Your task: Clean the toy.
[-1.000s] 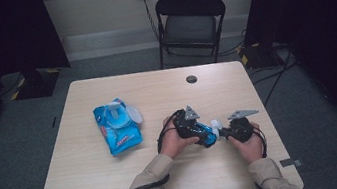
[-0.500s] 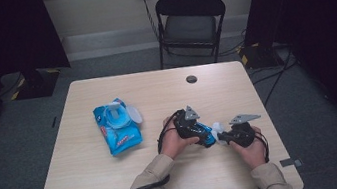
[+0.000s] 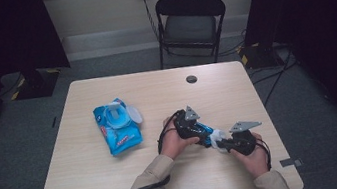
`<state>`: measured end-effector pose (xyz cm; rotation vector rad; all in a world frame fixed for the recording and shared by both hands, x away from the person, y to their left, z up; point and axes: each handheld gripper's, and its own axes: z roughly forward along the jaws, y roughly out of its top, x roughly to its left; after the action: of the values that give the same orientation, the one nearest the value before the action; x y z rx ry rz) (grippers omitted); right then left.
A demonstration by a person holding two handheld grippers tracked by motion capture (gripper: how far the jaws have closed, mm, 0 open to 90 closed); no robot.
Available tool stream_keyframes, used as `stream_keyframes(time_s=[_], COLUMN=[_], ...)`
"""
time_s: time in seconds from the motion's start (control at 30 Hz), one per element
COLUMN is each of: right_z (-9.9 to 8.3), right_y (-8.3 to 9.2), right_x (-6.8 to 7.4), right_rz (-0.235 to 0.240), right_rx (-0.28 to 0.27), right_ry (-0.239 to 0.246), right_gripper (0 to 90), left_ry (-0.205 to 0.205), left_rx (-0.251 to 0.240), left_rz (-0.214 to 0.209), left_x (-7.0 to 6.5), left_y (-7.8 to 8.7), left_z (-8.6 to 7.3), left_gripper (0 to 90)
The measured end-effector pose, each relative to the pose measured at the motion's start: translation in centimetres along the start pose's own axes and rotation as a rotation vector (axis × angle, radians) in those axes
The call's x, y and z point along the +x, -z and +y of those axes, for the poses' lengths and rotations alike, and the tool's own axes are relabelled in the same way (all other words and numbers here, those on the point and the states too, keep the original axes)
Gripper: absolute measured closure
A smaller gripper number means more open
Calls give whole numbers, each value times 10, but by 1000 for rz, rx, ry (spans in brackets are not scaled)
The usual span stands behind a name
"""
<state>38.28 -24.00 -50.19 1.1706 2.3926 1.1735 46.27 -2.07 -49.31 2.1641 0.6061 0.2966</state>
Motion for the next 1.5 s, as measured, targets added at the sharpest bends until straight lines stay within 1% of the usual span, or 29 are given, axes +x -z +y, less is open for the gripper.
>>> stream_keyframes(time_s=[0.3,0.4,0.63,0.7,0.87,1.07,1.13,1.23,1.33,1.4,1.5], right_z=[0,0,2,2,3,3,3,4,4,5,7], right_y=[-1,-3,-6,-7,-8,-11,-10,-8,-4,2,13], right_x=[13,17,23,25,28,33,34,35,35,31,21], right_rz=[32,34,54,57,70,99,116,136,144,140,131], right_rx=[11,15,14,18,16,17,24,31,36,33,0], right_ry=[20,28,36,47,49,61,61,59,66,65,36], right_gripper=[871,871,871,872,872,871,872,872,872,872,872], left_ry=[3,0,-1,-1,-1,-4,-2,-7,-6,-8,-7], left_rx=[-5,-3,-3,-5,-6,-6,-6,-3,-1,0,-2], left_rz=[2,3,6,5,4,1,-2,-5,-5,-6,-7], left_x=[0,0,-1,-1,-1,-2,-3,-3,-4,-3,-3], left_y=[0,0,1,1,1,0,0,0,0,0,0], left_z=[-1,-1,-1,-1,-1,-1,-1,0,0,0,0], left_gripper=[44,45,46,46,46,45,45,45,45,45,46])
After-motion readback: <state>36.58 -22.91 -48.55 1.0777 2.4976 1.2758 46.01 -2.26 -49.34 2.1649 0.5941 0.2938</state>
